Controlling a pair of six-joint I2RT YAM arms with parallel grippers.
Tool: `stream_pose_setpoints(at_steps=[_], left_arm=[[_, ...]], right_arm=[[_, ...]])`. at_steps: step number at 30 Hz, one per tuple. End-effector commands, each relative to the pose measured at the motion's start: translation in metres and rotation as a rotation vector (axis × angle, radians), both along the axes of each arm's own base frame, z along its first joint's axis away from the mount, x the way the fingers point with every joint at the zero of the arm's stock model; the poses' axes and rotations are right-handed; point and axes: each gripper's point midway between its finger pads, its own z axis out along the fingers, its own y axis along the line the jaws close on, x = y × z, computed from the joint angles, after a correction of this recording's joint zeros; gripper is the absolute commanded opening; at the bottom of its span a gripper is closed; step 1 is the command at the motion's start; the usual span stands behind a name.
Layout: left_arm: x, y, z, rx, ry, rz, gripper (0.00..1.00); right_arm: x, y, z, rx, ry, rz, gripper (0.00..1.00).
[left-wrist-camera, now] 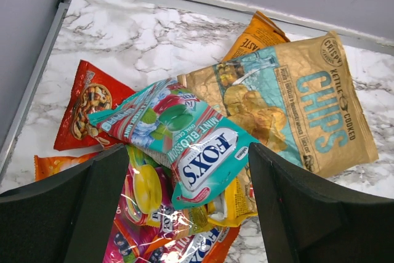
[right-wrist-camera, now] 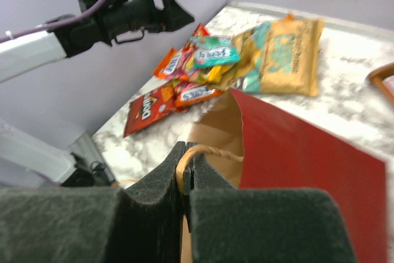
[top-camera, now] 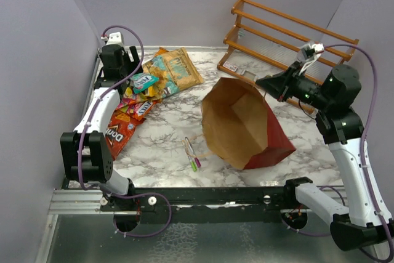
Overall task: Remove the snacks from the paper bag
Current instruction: Adjust the paper bag at the center of the board.
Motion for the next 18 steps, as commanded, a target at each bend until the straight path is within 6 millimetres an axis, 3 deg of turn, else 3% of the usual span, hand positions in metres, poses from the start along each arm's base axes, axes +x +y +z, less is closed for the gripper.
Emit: stream_pose_setpoints(at_steps=[1,4,12,14,18], left_arm=[[-0.003,-0.013,0.019,-0.036,-0.064,-0.058,0.81],[-0.004,-0.016,0.024,-0.042,-0.082,-0.071,0.82],[-0.004,-0.02,0.022,-0.051,-0.079,-0.096,0.82],[-0.004,-0.02,0.022,-0.049,-0.078,-0.098,0.82],[-0.004,-0.02,0.022,-0.046,-0.078,-0.1,0.83]], right_arm=[[0.012,-0.022,0.045,-0.102,-0.178,-0.144,0.01],[0.033,-0.047,0.023,-0.162,-0.133,-0.318,0.01],[0.069,-0.119,-0.084,-0.367,0.158,-0.728,0.01],[0.068,-0.131,-0.097,-0.402,0.187,-0.789,0.01],[0.062,-0.151,-0.1,-0.42,0.175,-0.894,0.02]])
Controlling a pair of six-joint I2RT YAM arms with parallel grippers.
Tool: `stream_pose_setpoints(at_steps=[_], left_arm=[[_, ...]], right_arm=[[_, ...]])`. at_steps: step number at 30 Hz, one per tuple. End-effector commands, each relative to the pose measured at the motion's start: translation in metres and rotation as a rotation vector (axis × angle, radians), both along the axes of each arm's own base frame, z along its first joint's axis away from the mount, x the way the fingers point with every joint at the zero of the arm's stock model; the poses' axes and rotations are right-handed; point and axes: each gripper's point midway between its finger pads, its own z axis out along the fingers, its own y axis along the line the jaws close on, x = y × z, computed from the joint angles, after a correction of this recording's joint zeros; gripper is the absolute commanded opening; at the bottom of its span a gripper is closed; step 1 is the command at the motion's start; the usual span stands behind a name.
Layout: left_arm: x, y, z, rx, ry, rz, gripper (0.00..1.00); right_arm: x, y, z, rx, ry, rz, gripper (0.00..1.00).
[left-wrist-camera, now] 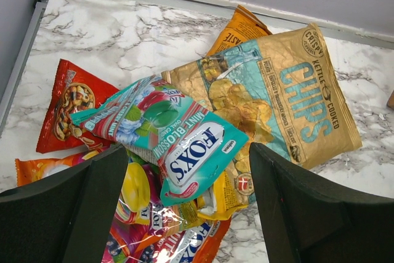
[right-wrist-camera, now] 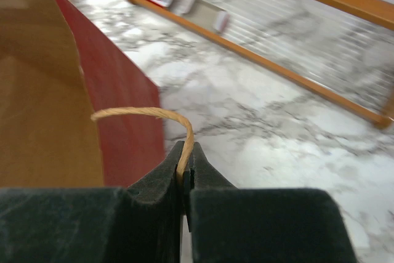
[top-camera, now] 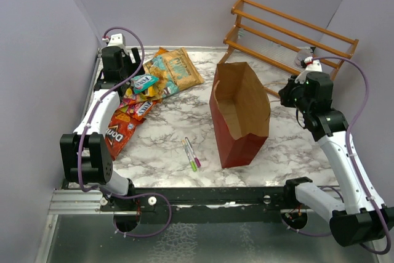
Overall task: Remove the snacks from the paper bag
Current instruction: Adjust the paper bag at the center of the board.
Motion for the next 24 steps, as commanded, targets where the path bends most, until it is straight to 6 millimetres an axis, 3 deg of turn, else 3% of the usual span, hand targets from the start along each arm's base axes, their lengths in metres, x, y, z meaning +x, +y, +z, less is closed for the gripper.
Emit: stream_pose_setpoints(at_steps=[1,8,16,20,24], left_arm=[[-0.001,-0.006,0.016,-0.013,-0.05,-0.028,0.83],[-0.001,-0.01,0.019,-0.023,-0.059,-0.049,0.86],[-0.002,-0.016,0.023,-0.04,-0.077,-0.08,0.87],[-0.004,-0.021,0.029,-0.048,-0.099,-0.101,0.88],[-0.009,-0.034,0.042,-0.051,-0.133,-0.143,0.92]], right_arm=[[-0.012,-0.046,0.007,-0.097,-0.042,-0.23,0.02],[-0.028,-0.057,-0.001,-0.09,-0.032,-0.293,0.05],[-0.038,-0.07,0.011,-0.114,-0.05,-0.348,0.05],[-0.04,-0.056,0.016,-0.064,-0.074,-0.279,0.1],[-0.04,-0.02,0.031,0.026,-0.135,-0.094,0.2]])
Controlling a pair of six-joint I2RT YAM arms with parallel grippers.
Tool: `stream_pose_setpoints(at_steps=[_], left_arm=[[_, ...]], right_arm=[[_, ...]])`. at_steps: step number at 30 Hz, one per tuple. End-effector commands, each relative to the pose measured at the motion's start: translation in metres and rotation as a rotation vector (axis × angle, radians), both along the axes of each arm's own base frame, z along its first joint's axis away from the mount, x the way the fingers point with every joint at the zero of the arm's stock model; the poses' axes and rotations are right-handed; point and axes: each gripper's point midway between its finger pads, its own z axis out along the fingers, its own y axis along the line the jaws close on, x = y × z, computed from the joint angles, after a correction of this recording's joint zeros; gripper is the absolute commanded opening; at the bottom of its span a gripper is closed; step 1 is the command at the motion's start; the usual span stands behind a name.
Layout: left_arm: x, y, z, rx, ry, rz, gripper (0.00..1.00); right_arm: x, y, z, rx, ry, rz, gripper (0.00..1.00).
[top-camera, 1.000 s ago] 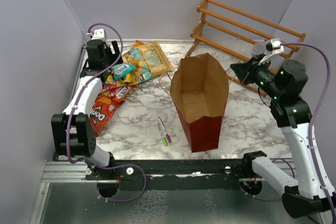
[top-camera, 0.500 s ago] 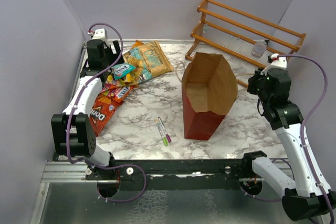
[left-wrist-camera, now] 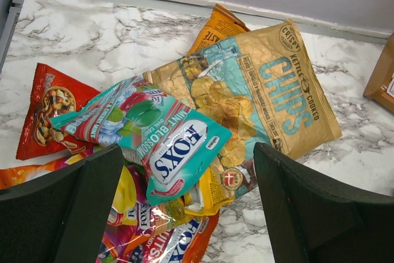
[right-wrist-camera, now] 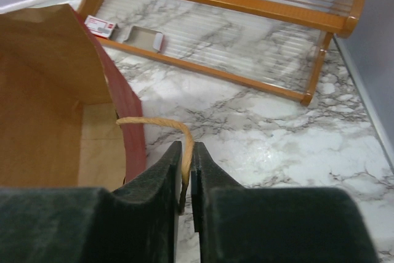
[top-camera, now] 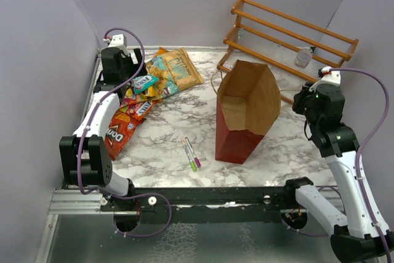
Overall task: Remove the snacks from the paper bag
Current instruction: Adjust the paper bag at the center of the board, then reset both arms
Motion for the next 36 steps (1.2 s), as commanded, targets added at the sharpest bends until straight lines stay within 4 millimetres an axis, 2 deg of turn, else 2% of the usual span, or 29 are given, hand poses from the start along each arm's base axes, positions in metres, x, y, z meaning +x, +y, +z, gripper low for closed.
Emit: stream_pose_setpoints(at_steps=[1,5,7,9,13,15,16,20,23,25,30,36], left_arm=[[-0.007,-0.023,0.042,-0.026,-0.12,-0.084,0.92],[-0.025,-0.06,0.069,0.014,-0.176,-0.174,0.96],[-0.041,-0.082,0.082,0.018,-0.203,-0.226,0.98],[-0.061,-0.095,0.09,-0.029,-0.213,-0.274,0.99],[-0.107,-0.101,0.125,-0.101,-0.269,-0.338,0.99],[-0.133,-0.097,0.159,-0.096,-0.341,-0.35,0.99],[-0.145,-0.094,0.175,-0.089,-0.38,-0.352,0.99],[-0.197,-0.075,0.24,-0.051,-0.575,-0.318,0.99],[-0.225,-0.059,0.271,-0.03,-0.688,-0.265,0.99],[-0.242,-0.048,0.284,-0.028,-0.746,-0.224,0.99],[-0.265,-0.039,0.295,0.001,-0.815,-0.205,0.99],[-0.27,-0.037,0.29,0.038,-0.808,-0.196,0.99]], right_arm=[[-0.001,0.039,0.026,0.095,-0.104,0.205,0.23],[0.002,0.062,0.042,0.138,-0.137,0.323,0.37],[0.004,0.066,0.051,0.136,-0.149,0.351,0.47],[0.003,0.068,0.061,0.124,-0.155,0.371,0.56],[-0.01,0.066,0.096,0.103,-0.212,0.385,0.84],[-0.023,0.063,0.124,0.09,-0.278,0.387,0.97],[-0.031,0.062,0.14,0.081,-0.322,0.391,1.0],[-0.069,0.058,0.198,0.036,-0.496,0.421,0.99],[-0.096,0.061,0.234,0.012,-0.589,0.47,0.99],[-0.107,0.062,0.249,0.008,-0.633,0.49,0.99],[-0.126,0.059,0.272,-0.033,-0.716,0.506,0.99],[-0.137,0.046,0.277,-0.046,-0.778,0.453,0.99]])
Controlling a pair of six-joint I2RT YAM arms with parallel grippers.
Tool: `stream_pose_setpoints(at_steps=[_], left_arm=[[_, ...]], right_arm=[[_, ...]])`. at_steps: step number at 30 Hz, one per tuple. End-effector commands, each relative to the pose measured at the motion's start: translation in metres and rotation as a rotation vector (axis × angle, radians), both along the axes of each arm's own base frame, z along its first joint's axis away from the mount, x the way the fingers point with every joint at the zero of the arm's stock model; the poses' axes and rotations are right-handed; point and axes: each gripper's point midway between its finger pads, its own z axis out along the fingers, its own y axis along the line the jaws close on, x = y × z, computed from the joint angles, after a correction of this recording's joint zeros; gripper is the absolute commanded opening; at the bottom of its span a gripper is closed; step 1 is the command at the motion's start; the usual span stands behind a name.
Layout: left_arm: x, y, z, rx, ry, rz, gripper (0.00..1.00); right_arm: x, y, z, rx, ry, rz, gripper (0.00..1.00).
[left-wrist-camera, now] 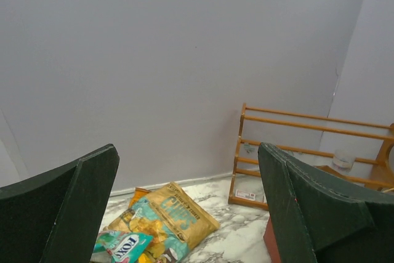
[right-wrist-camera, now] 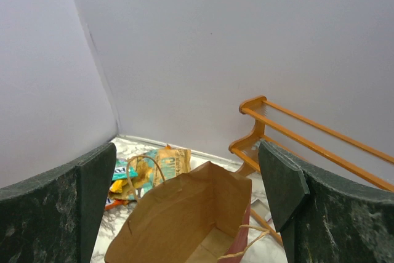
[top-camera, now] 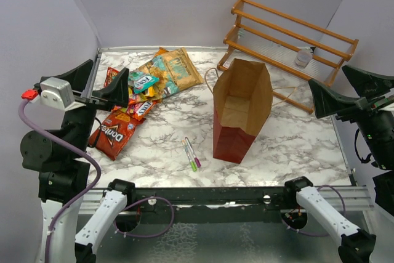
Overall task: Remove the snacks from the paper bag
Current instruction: Reset both arms
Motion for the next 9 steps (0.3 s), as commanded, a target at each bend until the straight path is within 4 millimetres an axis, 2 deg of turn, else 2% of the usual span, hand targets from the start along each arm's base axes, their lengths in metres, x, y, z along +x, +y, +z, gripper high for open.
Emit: stream_pose_setpoints(at_steps=[1,9], left_arm=[[0.0024,0.0087,-0.0096,0.037,0.021,0.061,0.99],[0.0042,0.0096,-0.0105,0.053,0.026,0.073,0.99]], right_arm=[[-0.0074,-0.0143,0.0025,0.006,-0.047,-0.065,0.99],[0.0012,-0.0225,-0.0034,0.039,-0.002,-0.116,0.99]])
